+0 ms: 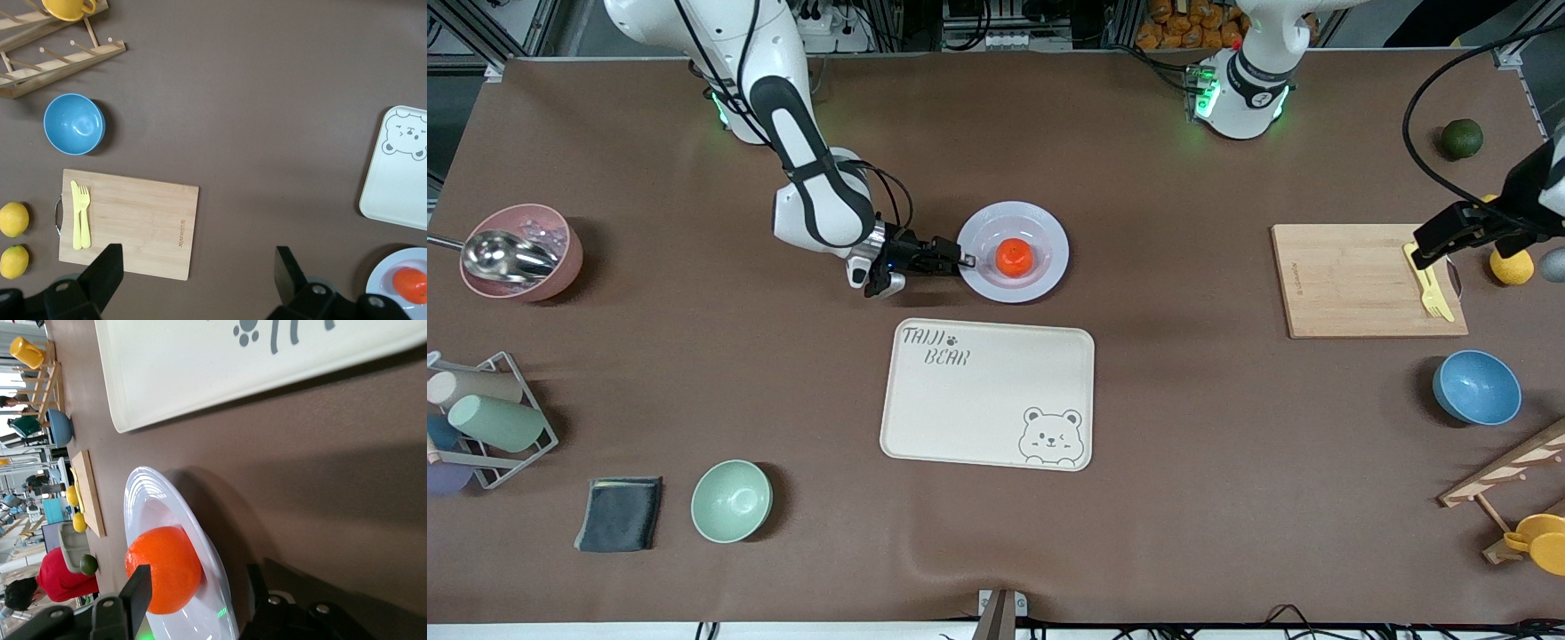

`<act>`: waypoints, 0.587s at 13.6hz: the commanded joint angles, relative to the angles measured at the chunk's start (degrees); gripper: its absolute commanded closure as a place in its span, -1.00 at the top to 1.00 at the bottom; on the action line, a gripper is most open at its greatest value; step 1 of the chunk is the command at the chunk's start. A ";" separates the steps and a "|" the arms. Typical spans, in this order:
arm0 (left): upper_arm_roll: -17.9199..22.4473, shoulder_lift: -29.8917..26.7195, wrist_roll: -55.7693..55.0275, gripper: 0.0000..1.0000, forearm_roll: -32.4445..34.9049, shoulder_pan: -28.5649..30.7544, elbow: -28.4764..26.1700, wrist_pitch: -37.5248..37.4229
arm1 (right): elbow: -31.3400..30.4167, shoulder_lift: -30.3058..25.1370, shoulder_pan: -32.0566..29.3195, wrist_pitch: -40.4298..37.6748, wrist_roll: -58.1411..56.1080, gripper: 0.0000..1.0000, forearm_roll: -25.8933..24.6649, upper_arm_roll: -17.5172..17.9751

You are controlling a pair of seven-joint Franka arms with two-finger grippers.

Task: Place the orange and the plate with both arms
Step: 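Withdraw the left gripper while the right gripper grips the plate rim, then slide the plate with the right gripper onto the bear tray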

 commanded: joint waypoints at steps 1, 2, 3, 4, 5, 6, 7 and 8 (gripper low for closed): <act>4.39 -3.29 1.32 1.00 -1.17 -4.35 -3.52 -0.31 | 0.81 0.80 2.13 0.48 -1.79 -0.17 3.77 -0.54; 4.92 -3.56 1.32 1.00 -1.17 -4.88 -3.96 -0.39 | 0.81 0.89 2.22 0.48 -1.97 -0.48 4.12 -0.54; 4.84 -3.48 1.32 1.00 -1.17 -4.97 -3.96 -0.40 | 0.89 0.89 2.23 0.57 -2.84 -0.73 4.21 -0.54; 4.84 -3.13 1.41 1.00 -1.17 -4.97 -3.53 -0.48 | 0.89 1.06 2.23 0.91 -3.89 -0.96 5.00 -0.54; 4.49 -3.04 1.33 1.00 -1.17 -4.71 -3.44 -0.48 | 0.89 1.06 2.14 1.09 -4.95 -1.00 5.27 -0.54; 4.49 -2.95 1.50 1.00 -1.17 -4.54 -3.44 -0.57 | 0.98 1.06 2.14 1.09 -5.22 -1.00 5.27 -0.54; 4.49 -2.95 1.76 1.00 -1.26 -4.45 -3.44 -0.57 | 1.33 1.06 1.79 1.01 -5.05 -1.00 5.44 -0.54; 4.49 -2.86 1.76 1.00 -1.17 -4.45 -3.44 -0.57 | 1.42 1.06 1.44 0.92 -4.61 -1.00 6.05 -0.46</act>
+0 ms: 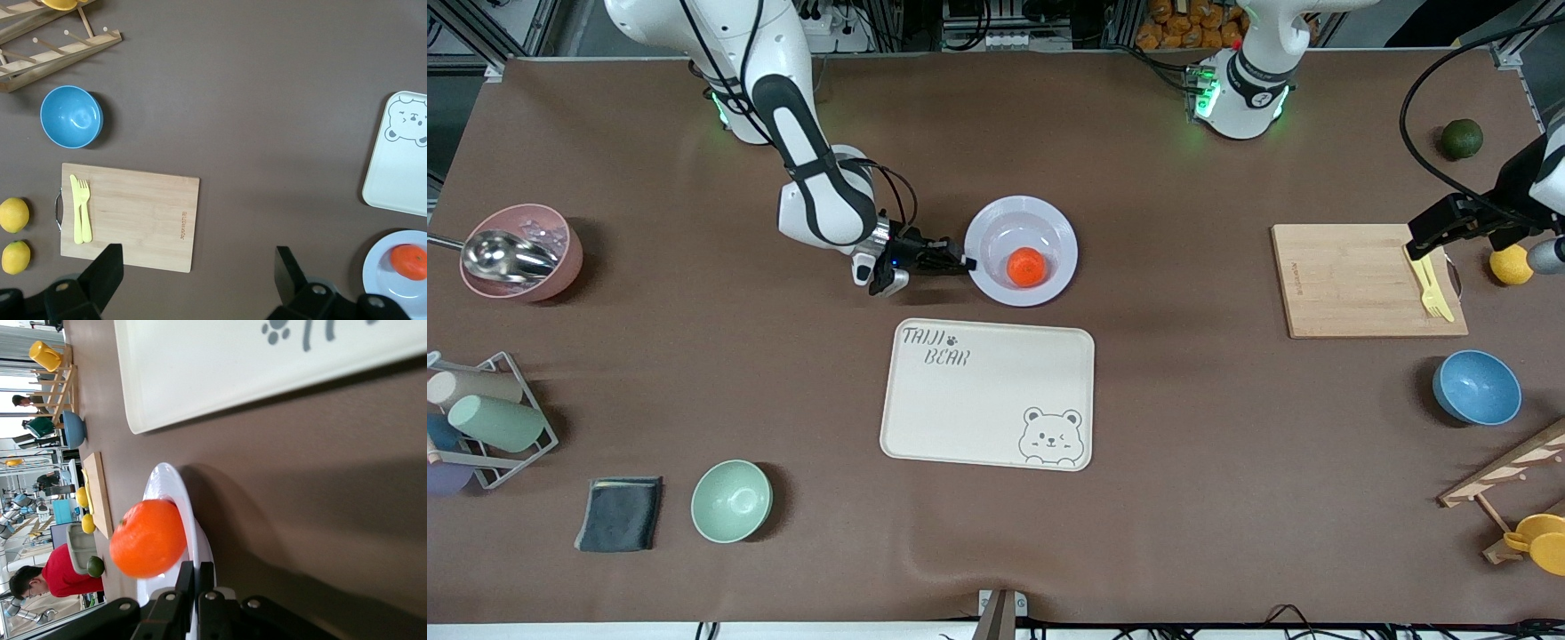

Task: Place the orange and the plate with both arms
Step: 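Slide the plate with the right gripper onto the bear tray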

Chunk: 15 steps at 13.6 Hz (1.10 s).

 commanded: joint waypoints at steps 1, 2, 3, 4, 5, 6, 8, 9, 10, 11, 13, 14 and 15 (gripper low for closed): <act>0.48 -1.23 1.23 1.00 -0.94 -0.03 -1.12 -0.36 | 0.93 0.74 0.18 0.99 -1.22 -1.00 4.58 -0.29; 0.48 -1.14 1.23 1.00 -0.94 -0.03 -0.94 -0.45 | 0.84 0.30 0.09 0.90 -1.22 -1.00 6.43 -0.20; 0.48 -1.14 1.23 1.00 -0.94 -0.03 -0.94 -0.45 | 0.84 0.04 0.18 0.81 -1.13 -1.00 9.32 -0.11; 0.48 -1.05 1.58 1.00 -0.85 -0.03 -0.94 -0.36 | 0.93 -0.40 0.53 0.73 -1.13 -1.00 11.78 0.15; 0.48 -1.05 2.28 1.00 -0.76 -0.12 -0.94 -0.36 | 0.93 -0.58 0.45 0.64 -0.96 -1.00 12.59 0.15; 0.48 -1.05 2.55 1.00 -0.85 -0.29 -0.94 -0.36 | 0.84 -0.75 0.01 -1.02 0.00 -1.00 12.95 0.15; 0.39 -1.14 2.64 1.00 -0.76 -0.47 -1.03 -0.45 | 0.75 -1.54 -0.08 -4.37 3.86 -1.00 13.56 0.06; 0.39 -1.23 2.72 1.00 -0.76 -0.47 -0.94 -0.45 | 0.75 -2.07 -0.60 -4.46 4.83 -1.00 13.83 0.06; 0.39 -1.23 2.90 1.00 -0.59 -0.38 -0.94 -0.45 | 0.75 -2.68 -1.22 -4.63 6.67 -1.00 13.83 0.15; 0.39 -1.31 3.08 1.00 -0.59 -0.47 -0.94 -0.45 | 0.84 -3.30 -1.14 -4.55 8.43 -1.00 13.83 0.07; 0.39 -0.97 2.99 1.00 -0.59 -0.38 -1.03 -0.45 | 0.93 -3.48 -1.31 -4.81 8.89 -1.00 13.92 0.06; 0.39 -0.18 2.99 1.00 -0.41 -0.38 -0.94 -0.36 | 1.02 -3.57 -1.83 -5.59 8.89 -1.00 14.00 -0.11; 0.39 0.26 2.99 1.00 -0.32 -0.47 -0.94 -0.01 | 1.19 -3.48 -3.15 -6.91 8.45 -1.00 13.92 -0.11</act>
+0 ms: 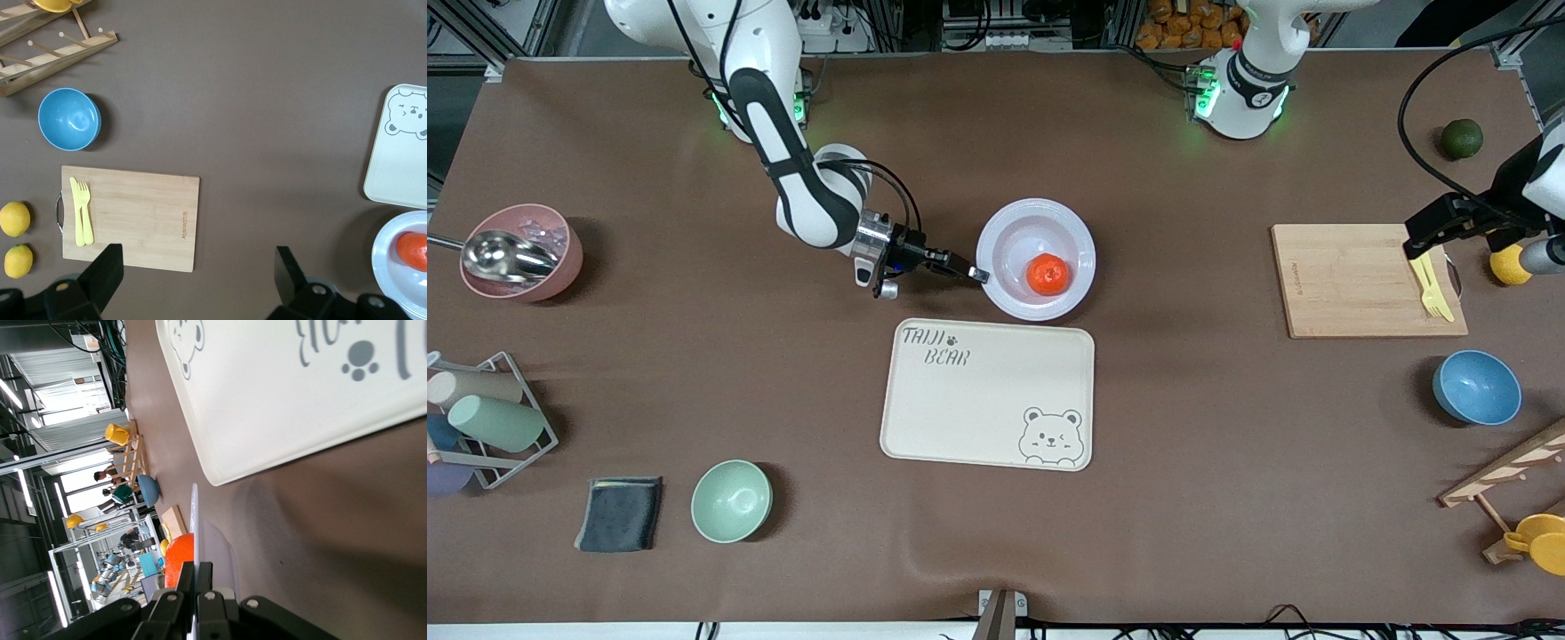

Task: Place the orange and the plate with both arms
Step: 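Slide the plate with the right gripper onto the bear tray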

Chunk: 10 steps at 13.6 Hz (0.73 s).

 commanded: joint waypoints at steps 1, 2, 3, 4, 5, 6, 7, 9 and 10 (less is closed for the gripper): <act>0.34 0.26 1.63 1.00 -0.23 -0.30 -0.54 0.26 | -0.62 -1.43 -3.54 -2.36 -0.42 -1.00 1.31 0.33; 0.25 0.44 1.54 1.00 -0.32 -0.38 -0.54 0.34 | -0.44 -1.34 -4.60 -2.36 -1.29 -1.00 1.14 0.25; 0.25 0.70 1.54 1.00 -0.32 -0.39 -0.54 0.61 | 0.52 -0.73 -6.00 -2.27 -3.22 -1.00 1.05 0.24; 0.25 0.79 1.54 1.00 -0.32 -0.47 -0.45 0.78 | 2.35 0.32 -7.24 -2.27 -5.32 -1.00 1.31 0.33; 0.16 0.79 1.54 1.00 -0.32 -0.47 -0.45 0.79 | 5.33 2.85 -7.68 -2.18 -6.04 -1.00 1.57 0.33; 0.16 0.79 1.54 1.00 -0.23 -0.47 -0.45 0.79 | 8.06 5.14 -8.21 -2.10 -6.05 -1.00 1.75 0.25; 0.16 0.79 1.54 1.00 -0.23 -0.47 -0.45 0.79 | 10.00 6.99 -9.17 -2.18 -6.22 -1.00 1.66 0.24; 0.16 1.14 1.63 1.00 -0.15 -0.47 -0.45 0.87 | 11.50 9.02 -11.46 -2.36 -8.75 -1.00 0.87 0.24; 0.16 1.14 1.63 1.00 -0.06 -0.47 -0.45 1.31 | 12.29 10.07 -13.03 -2.62 -10.42 -1.00 0.70 0.24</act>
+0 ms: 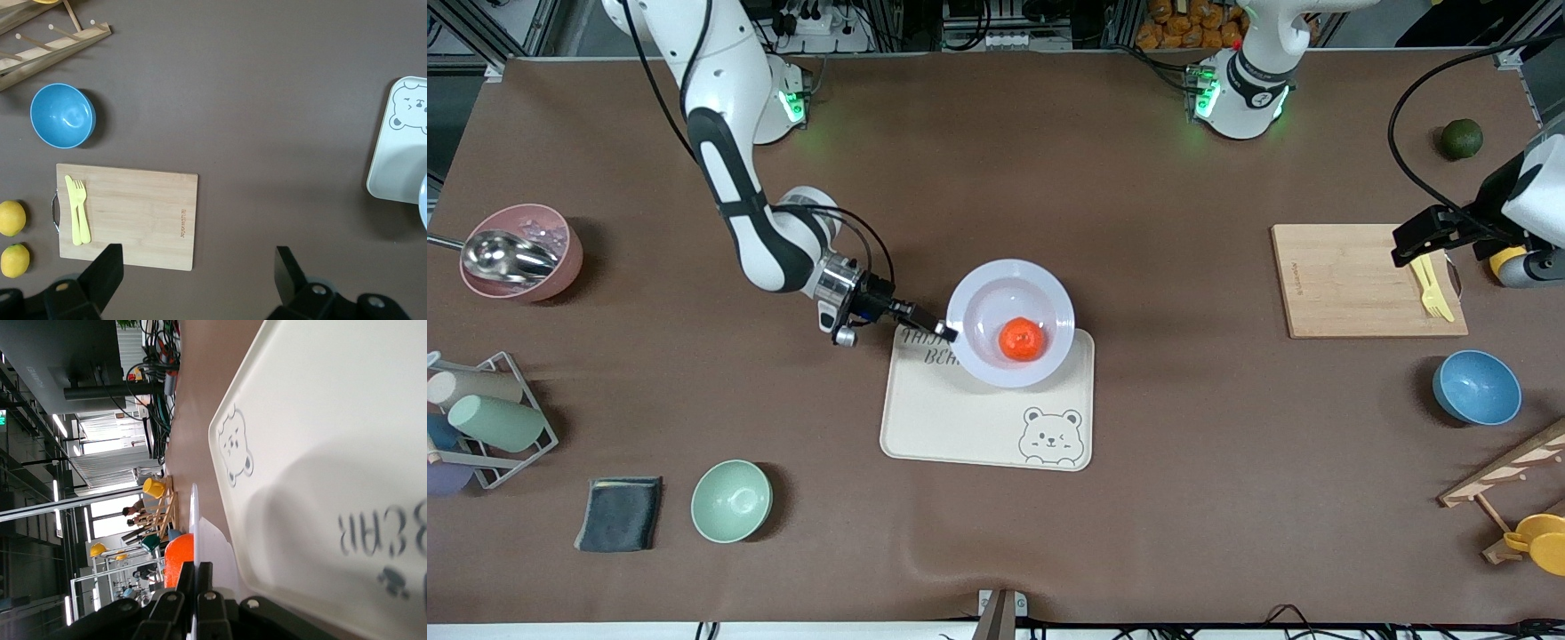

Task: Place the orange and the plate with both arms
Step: 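Slide the plate with the right gripper onto the bear tray, then open the right gripper and release the plate rim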

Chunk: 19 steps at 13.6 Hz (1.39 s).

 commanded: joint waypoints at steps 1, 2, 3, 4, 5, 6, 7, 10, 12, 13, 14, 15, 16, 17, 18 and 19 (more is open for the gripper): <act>0.25 0.15 1.62 1.00 -0.06 -0.33 -0.08 1.07 | 4.30 4.80 -4.19 -1.91 -4.09 -1.00 0.02 0.76; 0.16 0.67 1.53 1.00 -0.06 -0.33 -0.08 1.08 | 5.27 5.68 -4.20 -2.70 -4.18 -1.00 -0.08 0.76; 0.25 1.02 1.62 1.00 -0.06 -0.33 -0.17 1.16 | 6.15 6.39 -4.20 -2.62 -4.18 -1.00 0.01 0.76; 0.25 1.46 1.62 1.00 -0.06 0.02 -0.08 1.16 | 6.94 7.09 -4.46 -2.71 -4.27 -1.00 0.01 0.76; 0.16 1.47 1.62 1.00 -0.06 0.11 -0.17 1.08 | 7.56 7.62 -4.72 -2.71 -4.36 -1.00 0.01 0.76; 0.25 1.38 1.62 1.00 -0.06 0.11 -0.43 1.08 | 8.09 8.32 -4.64 -2.71 -4.88 -1.00 0.01 0.76; 0.25 1.38 1.62 1.00 -0.06 0.02 -0.26 0.99 | 8.53 9.02 -4.46 -2.62 -6.63 -1.00 0.45 0.85; 0.25 0.85 1.53 1.00 -0.06 0.20 -0.17 0.64 | 8.88 9.73 -4.37 -2.62 -7.96 -1.00 0.72 0.85; 0.25 0.24 1.53 1.00 0.03 0.20 -0.26 0.64 | 9.58 11.04 -4.02 -2.62 -8.40 -1.00 0.71 0.85; 0.25 0.06 1.53 1.00 0.03 0.20 -0.26 0.64 | 9.94 11.40 -4.02 -2.62 -8.75 -1.00 0.71 0.85; 0.25 -0.11 1.53 1.00 0.03 0.20 -0.34 0.64 | 10.37 11.75 -4.11 -2.62 -8.75 -0.49 0.71 0.85; 0.16 -0.55 1.62 1.00 0.12 0.28 -0.52 0.72 | 10.47 12.02 -4.11 -2.62 -8.84 -0.31 0.63 0.85; 0.16 -0.73 1.62 1.00 0.12 0.37 -0.69 0.81 | 10.47 12.10 -4.20 -2.54 -8.84 -0.18 0.63 0.85; 0.16 -0.82 1.62 1.00 0.12 0.37 -0.69 0.81 | 10.47 12.11 -4.20 -2.54 -8.67 0.35 0.63 0.85; 0.16 -0.91 1.62 1.00 0.12 0.29 -0.69 0.81 | 10.55 12.11 -4.20 -2.36 -8.41 0.59 0.37 0.85; 0.16 -1.52 1.62 1.00 0.03 0.20 -0.87 0.81 | 10.55 12.02 -4.11 -2.10 -8.23 0.93 0.10 0.76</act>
